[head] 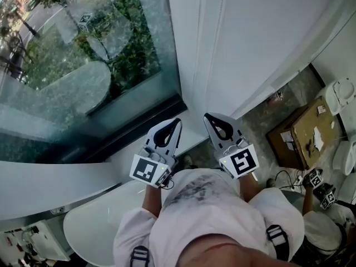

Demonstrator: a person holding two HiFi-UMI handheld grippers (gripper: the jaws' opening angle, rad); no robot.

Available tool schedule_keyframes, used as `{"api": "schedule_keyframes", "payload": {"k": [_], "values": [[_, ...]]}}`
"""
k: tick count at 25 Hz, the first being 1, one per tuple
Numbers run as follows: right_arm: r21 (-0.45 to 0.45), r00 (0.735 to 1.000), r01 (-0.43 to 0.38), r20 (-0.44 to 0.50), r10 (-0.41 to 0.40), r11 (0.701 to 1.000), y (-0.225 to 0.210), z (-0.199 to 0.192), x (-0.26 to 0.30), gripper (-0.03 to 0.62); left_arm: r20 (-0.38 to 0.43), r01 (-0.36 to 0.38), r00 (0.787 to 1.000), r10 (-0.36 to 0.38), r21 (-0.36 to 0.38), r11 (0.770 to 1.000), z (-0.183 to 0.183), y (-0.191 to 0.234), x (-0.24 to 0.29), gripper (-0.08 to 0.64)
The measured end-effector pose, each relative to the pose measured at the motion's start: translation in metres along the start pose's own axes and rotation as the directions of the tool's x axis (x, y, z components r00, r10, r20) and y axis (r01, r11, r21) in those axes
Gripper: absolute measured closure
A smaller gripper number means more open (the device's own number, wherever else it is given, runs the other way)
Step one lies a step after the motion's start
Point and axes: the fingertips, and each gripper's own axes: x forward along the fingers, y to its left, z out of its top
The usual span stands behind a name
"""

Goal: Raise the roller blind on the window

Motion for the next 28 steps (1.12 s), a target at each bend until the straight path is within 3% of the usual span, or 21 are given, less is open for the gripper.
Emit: {"api": "schedule_keyframes", "payload": {"k": [7, 28], "values": [[0.042, 0.998, -0.046, -0.043, 0.048, 0.998, 0.008, -0.024, -0.003, 0.532, -0.031, -0.014, 0.999, 0.013, -0.035, 0.999, -0.014, -0.006, -0.004, 0.554], [0.034, 0.997, -0.068, -0.035, 0.07, 0.997, 0.007, -0.019, 0.009, 0.532, -0.037, -0.045, 0.998, 0.045, -0.009, 0.999, -0.012, 0.006, 0.002, 0.554]]}}
